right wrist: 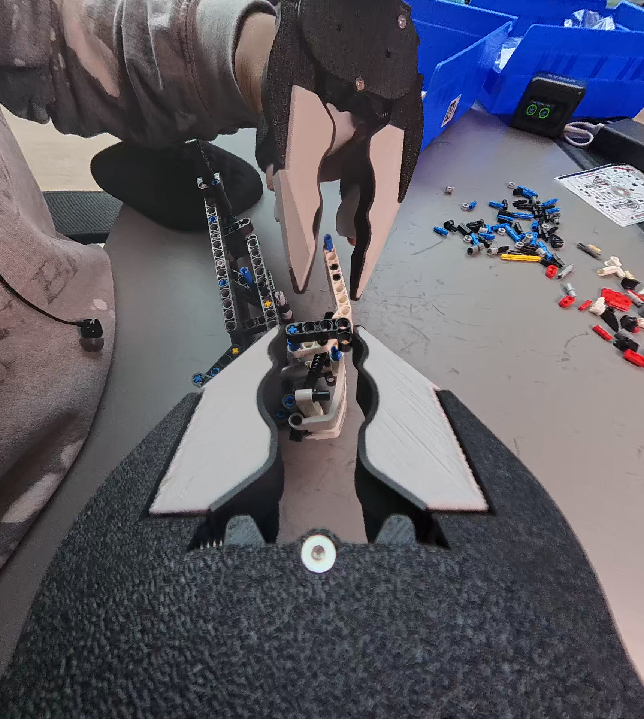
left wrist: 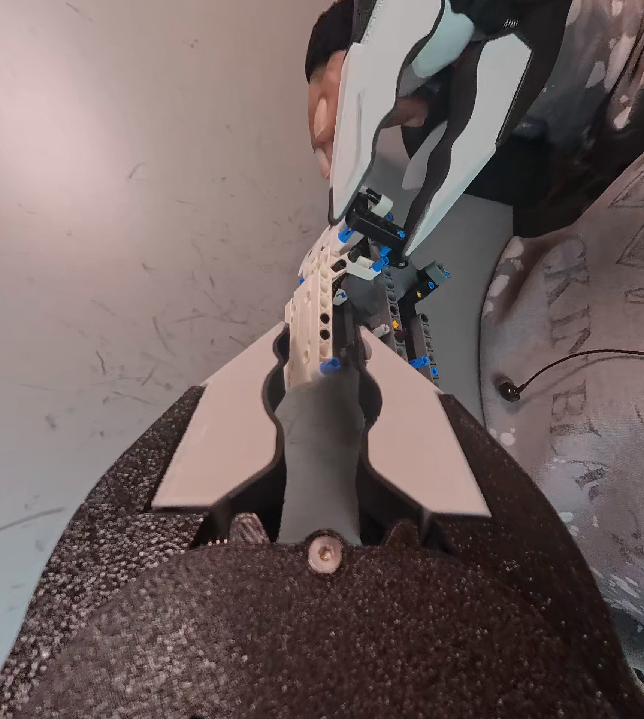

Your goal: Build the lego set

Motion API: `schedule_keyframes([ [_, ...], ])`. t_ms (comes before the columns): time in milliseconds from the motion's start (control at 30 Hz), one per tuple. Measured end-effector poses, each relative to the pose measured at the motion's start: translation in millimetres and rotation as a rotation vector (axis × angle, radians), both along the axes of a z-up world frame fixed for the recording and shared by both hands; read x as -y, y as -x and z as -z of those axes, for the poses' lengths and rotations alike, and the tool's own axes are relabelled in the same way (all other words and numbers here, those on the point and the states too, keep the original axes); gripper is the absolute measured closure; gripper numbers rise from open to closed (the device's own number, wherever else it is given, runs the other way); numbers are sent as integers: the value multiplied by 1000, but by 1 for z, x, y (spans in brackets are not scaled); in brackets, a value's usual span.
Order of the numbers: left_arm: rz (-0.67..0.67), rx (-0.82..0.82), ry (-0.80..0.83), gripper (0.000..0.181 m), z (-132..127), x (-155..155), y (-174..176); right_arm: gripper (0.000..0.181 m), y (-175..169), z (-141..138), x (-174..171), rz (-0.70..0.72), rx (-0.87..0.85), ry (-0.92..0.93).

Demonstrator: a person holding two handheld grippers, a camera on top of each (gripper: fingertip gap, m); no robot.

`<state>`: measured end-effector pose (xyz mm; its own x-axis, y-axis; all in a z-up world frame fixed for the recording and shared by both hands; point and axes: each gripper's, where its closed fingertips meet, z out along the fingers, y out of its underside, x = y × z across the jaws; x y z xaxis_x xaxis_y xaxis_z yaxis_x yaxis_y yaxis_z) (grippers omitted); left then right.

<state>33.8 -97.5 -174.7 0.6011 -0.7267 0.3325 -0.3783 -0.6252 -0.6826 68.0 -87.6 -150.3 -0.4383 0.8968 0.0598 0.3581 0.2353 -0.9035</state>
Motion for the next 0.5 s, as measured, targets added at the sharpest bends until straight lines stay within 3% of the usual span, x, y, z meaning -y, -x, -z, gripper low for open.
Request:
schedule_keyframes([
  [167, 5, 7, -21, 165, 1, -4, -1, 149, -1, 1, 6, -27, -1, 48],
  [500, 18, 16, -78, 168, 0, -7, -2, 148, -2, 2, 6, -18, -1, 95],
])
